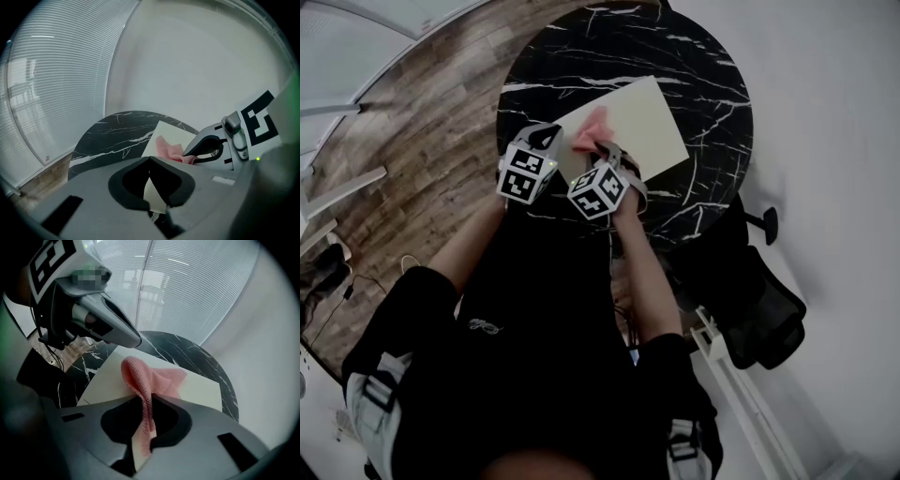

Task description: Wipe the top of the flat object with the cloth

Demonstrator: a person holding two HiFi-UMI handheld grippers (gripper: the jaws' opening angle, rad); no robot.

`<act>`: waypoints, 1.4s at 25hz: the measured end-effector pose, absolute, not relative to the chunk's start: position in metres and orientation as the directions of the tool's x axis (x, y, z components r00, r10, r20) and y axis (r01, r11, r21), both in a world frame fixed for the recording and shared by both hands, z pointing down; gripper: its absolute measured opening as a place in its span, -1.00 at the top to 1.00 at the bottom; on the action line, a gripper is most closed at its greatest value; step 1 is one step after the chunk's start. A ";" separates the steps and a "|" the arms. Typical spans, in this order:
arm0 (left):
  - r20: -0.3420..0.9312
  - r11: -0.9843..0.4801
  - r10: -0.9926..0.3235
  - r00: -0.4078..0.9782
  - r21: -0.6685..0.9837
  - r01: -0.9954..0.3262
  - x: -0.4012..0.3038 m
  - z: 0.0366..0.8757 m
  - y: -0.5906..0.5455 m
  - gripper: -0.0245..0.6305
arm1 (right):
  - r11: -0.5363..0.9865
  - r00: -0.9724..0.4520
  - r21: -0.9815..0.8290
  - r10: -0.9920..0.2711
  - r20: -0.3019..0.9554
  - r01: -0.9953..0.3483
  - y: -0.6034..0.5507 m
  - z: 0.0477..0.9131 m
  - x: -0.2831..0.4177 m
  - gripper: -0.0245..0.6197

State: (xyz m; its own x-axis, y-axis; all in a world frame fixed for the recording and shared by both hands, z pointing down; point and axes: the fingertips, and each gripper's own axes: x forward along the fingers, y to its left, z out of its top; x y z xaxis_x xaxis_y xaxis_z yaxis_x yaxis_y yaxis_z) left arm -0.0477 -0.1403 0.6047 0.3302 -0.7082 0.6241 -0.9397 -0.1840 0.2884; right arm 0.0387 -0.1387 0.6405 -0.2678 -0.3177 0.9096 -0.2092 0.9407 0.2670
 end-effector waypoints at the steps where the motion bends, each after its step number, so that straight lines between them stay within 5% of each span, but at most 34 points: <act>1: 0.624 -0.187 -0.708 0.332 0.288 -0.939 -0.046 0.604 -0.140 0.93 | 0.940 -0.268 0.267 -0.318 0.909 -0.211 -0.138 0.640 0.041 0.84; 35: 0.648 -0.216 -0.676 0.351 0.280 -0.935 0.025 0.606 -0.127 0.93 | 0.896 -0.410 0.003 -0.207 0.888 -0.445 -0.096 0.636 0.114 0.84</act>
